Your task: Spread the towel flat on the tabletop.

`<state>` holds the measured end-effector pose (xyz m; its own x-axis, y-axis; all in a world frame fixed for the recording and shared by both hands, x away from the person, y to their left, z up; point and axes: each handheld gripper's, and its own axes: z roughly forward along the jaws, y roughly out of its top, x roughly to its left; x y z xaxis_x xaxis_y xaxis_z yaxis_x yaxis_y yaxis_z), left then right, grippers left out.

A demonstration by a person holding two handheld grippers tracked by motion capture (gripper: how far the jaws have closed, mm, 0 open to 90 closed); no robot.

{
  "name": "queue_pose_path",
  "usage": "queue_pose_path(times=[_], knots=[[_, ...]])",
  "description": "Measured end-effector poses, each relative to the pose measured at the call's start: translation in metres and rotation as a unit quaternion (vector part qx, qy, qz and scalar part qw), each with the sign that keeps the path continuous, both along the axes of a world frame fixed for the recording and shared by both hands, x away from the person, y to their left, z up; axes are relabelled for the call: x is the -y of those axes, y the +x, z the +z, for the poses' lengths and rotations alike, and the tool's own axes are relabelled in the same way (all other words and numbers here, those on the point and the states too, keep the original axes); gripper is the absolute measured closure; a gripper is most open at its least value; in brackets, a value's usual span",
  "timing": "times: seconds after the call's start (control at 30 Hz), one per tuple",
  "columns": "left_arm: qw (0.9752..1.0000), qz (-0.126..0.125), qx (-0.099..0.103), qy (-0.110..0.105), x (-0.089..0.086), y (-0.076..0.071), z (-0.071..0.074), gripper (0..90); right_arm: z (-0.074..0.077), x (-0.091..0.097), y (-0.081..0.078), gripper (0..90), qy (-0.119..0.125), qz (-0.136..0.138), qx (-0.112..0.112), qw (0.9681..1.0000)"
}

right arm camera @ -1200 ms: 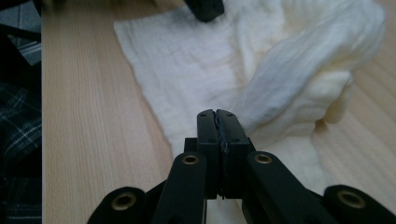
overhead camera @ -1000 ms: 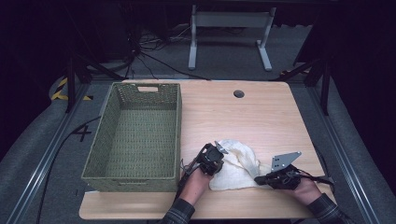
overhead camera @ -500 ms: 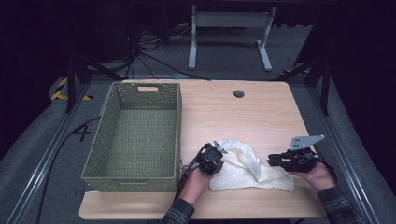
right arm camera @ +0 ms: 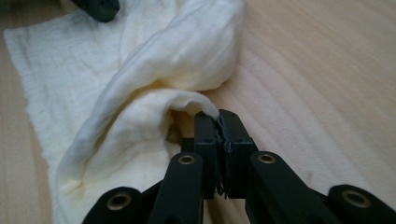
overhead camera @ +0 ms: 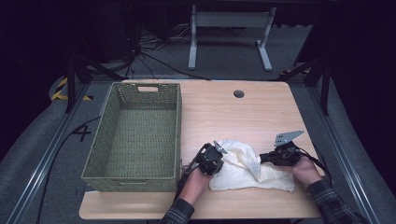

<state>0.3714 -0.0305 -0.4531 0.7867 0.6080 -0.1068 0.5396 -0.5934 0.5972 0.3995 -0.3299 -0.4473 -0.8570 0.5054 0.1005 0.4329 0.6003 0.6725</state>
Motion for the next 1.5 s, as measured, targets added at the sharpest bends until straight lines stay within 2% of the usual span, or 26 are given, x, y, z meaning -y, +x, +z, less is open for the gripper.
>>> queue_pose_path(times=[0.1, 0.33, 0.5, 0.7, 0.8, 0.83, 0.87, 0.9, 0.97, 1.0, 1.07, 1.17, 1.27, 1.37, 1.5], knots=[[1.0000, 0.000, 0.000, 0.000, 0.000, 0.000, 0.000, 88.7, 0.007, 0.007, 0.005, 87.4, 0.005, -0.019, 0.017, 0.9997], [1.0000, 0.000, 0.001, 0.001, 0.000, 0.000, 0.000, 88.7, 0.023, 0.026, 0.029, 87.4, 0.007, -0.066, 0.054, 0.9963], [1.0000, 0.000, 0.004, 0.003, 0.001, -0.001, 0.000, 88.7, 0.028, 0.040, 0.048, 87.4, 0.005, -0.102, 0.066, 0.9926], [1.0000, 0.000, 0.005, 0.002, 0.000, -0.001, 0.000, 88.7, 0.028, 0.056, 0.066, 87.4, 0.001, -0.147, 0.076, 0.9862], [1.0000, 0.000, 0.005, 0.004, 0.001, -0.001, 0.000, 88.7, 0.025, 0.063, 0.076, 87.3, -0.013, -0.171, 0.077, 0.9821], [1.0000, 0.000, 0.005, 0.004, 0.001, -0.001, 0.000, 88.7, 0.023, 0.064, 0.078, 86.6, -0.020, -0.179, 0.078, 0.9806], [1.0000, 0.001, 0.004, 0.004, 0.001, -0.001, 0.000, 88.6, 0.023, 0.067, 0.080, 82.3, -0.021, -0.185, 0.078, 0.9795], [1.0000, 0.001, 0.002, 0.003, 0.001, -0.001, 0.000, 87.8, 0.023, 0.069, 0.079, 77.7, -0.014, -0.187, 0.076, 0.9794], [1.0000, -0.003, -0.001, 0.002, 0.000, -0.001, 0.001, 86.2, 0.027, 0.073, 0.073, 76.4, 0.001, -0.190, 0.082, 0.9783], [1.0000, -0.002, -0.004, -0.001, -0.001, -0.002, 0.002, 86.2, 0.028, 0.076, 0.068, 75.8, 0.015, -0.186, 0.078, 0.9794], [0.9998, 0.001, -0.003, -0.019, -0.004, -0.005, 0.005, 87.0, 0.030, 0.077, 0.057, 77.4, 0.010, -0.179, 0.082, 0.9804], [0.9997, -0.001, 0.002, -0.024, -0.006, -0.013, 0.008, 87.7, 0.031, 0.076, 0.041, 83.1, 0.022, -0.156, 0.073, 0.9848], [0.9997, -0.009, -0.007, -0.022, -0.008, -0.021, 0.005, 88.1, 0.032, 0.072, 0.020, 87.2, 0.031, -0.128, 0.065, 0.9892], [0.9997, -0.010, -0.008, -0.020, -0.009, -0.025, 0.004, 88.2, 0.030, 0.068, -0.002, 88.5, 0.023, -0.105, 0.062, 0.9923], [0.9997, -0.009, -0.013, -0.020, -0.011, -0.027, 0.004, 88.2, 0.023, 0.066, -0.027, 88.8, 0.013, -0.083, 0.045, 0.9954]])
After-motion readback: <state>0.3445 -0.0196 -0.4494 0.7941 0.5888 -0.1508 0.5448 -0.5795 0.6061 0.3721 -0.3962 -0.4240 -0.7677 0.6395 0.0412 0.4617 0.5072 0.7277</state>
